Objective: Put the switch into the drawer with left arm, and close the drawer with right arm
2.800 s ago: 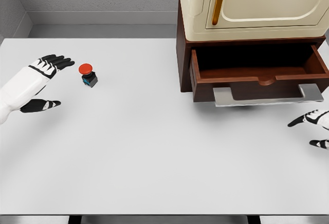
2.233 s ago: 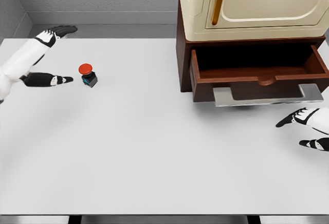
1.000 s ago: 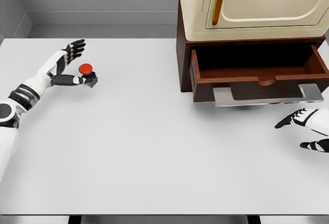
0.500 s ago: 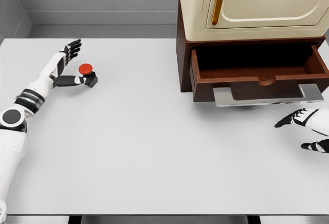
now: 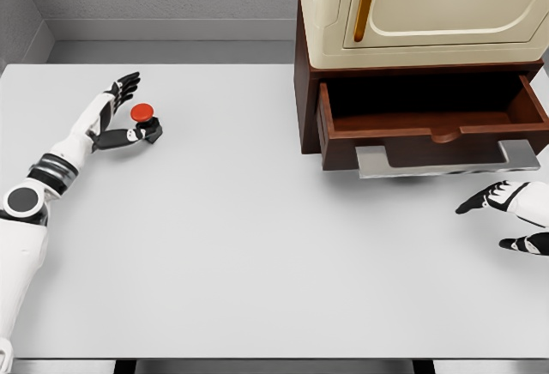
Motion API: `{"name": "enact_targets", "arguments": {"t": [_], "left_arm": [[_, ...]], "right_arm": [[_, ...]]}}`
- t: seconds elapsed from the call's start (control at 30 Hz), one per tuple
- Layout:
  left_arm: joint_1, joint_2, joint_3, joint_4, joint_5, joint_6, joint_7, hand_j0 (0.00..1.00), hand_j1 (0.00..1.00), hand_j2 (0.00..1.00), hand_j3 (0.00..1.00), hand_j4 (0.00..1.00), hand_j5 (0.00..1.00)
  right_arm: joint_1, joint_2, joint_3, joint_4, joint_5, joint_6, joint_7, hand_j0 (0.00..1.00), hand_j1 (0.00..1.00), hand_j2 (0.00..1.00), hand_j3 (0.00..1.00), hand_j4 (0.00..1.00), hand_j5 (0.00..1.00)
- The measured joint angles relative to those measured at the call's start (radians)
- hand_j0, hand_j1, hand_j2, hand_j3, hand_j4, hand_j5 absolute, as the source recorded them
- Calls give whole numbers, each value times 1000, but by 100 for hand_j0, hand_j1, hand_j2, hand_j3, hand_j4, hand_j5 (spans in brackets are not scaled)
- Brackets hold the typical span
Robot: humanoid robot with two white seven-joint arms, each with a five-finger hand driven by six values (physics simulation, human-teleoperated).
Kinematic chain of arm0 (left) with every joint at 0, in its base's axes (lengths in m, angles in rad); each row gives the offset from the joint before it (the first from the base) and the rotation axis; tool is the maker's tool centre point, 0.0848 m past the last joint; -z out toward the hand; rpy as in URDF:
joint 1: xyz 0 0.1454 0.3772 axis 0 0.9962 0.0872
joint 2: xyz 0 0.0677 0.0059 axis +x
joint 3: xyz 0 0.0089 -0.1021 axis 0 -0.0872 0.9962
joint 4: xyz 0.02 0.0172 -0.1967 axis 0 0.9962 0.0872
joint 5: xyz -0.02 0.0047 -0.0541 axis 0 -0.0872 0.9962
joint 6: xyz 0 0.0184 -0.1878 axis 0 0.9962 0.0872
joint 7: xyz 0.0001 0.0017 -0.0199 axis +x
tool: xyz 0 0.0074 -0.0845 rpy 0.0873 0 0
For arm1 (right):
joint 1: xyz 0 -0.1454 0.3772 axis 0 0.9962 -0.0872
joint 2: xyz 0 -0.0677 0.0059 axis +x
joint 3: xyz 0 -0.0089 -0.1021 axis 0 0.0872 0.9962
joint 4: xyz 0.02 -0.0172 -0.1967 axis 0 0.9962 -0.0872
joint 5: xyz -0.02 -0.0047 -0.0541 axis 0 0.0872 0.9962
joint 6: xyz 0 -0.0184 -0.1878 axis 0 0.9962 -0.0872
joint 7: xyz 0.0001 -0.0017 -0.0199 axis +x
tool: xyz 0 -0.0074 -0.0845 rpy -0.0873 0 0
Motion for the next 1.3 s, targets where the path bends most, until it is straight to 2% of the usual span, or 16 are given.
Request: {"name": "enact_targets", "arguments": {"t": [0.23, 0.57, 0.67, 0.77, 0.93, 1.23, 1.3], "left_arm": [[2, 1, 0, -23, -12, -1, 3, 100, 100, 100, 100, 100, 100], [23, 0, -3, -13, -22, 0, 4, 100, 100, 100, 100, 100, 100], [21, -4, -3, -8, -23, 3, 4, 91, 91, 91, 91, 91, 91], [21, -6, -4, -5, -24, 7, 4, 76, 76, 76, 76, 76, 76], [23, -5, -4, -4, -24, 8, 4, 67, 67, 67, 67, 67, 67], [31, 1, -5, -4, -24, 5, 3, 67, 67, 67, 67, 67, 67], [31, 1, -5, -4, -24, 5, 4, 61, 61, 61, 61, 61, 61]], "right_arm": [[2, 0, 0, -2, 0, 0, 0, 79, 79, 79, 79, 79, 79], [2, 0, 1, -5, 1, 0, 0, 79, 79, 79, 79, 79, 79], [2, 0, 1, -5, 1, 0, 0, 79, 79, 79, 79, 79, 79], [2, 0, 0, -4, 1, 0, 1, 79, 79, 79, 79, 79, 79], [0, 0, 0, -4, 1, 0, 1, 79, 79, 79, 79, 79, 79], [0, 0, 0, -4, 1, 0, 1, 79, 79, 79, 79, 79, 79], [0, 0, 0, -4, 0, 0, 1, 79, 79, 79, 79, 79, 79]]}}
